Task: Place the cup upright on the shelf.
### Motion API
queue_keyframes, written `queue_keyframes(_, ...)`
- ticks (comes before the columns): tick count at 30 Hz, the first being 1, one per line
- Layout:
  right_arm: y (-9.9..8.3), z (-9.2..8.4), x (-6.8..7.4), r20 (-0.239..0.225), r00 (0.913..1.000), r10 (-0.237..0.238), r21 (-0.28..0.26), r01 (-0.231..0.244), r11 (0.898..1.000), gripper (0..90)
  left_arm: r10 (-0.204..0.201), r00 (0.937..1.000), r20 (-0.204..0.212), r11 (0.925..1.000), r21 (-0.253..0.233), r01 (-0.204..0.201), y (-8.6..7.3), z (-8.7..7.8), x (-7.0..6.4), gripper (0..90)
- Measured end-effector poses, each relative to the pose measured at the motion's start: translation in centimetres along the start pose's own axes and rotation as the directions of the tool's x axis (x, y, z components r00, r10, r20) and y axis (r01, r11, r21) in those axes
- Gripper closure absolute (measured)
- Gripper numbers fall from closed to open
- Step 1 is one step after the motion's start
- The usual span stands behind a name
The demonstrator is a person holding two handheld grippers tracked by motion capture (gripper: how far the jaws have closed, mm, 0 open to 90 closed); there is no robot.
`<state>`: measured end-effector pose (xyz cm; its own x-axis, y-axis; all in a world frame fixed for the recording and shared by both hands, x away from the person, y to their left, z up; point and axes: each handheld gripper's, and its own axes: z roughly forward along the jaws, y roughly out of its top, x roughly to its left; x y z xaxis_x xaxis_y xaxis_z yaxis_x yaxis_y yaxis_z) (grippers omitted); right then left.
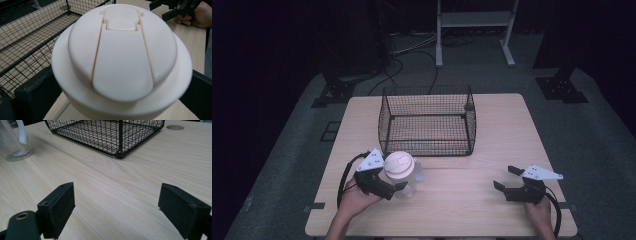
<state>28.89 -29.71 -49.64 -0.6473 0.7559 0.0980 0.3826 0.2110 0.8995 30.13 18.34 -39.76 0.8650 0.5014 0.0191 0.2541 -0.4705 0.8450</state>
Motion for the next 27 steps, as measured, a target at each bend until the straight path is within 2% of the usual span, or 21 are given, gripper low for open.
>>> queue_keyframes(15, 0.0, 0.0, 0.0, -0.002, 1.0, 0.0, -0.002, 0.0, 1.0, 12.9, -0.003, 1.0, -0.004, 0.9986, 0.053, 0.004, 0.6, 1.3, 0.2, 0.0)
queue_keyframes(20, 0.0, 0.0, 0.0, -0.002, 1.0, 0.0, -0.003, 0.0, 1.0, 12.8, 0.003, 0.9999, 0.014, 0.9984, 0.056, -0.004, 0.8, 1.4, 0.2, 4.2)
queue_keyframes(27, 0.0, 0.0, 0.0, -0.002, 1.0, -0.001, -0.003, 0.001, 1.0, 12.8, 0.004, 0.9999, 0.014, 0.998, 0.063, -0.005, 0.8, 1.3, 0.2, 5.5)
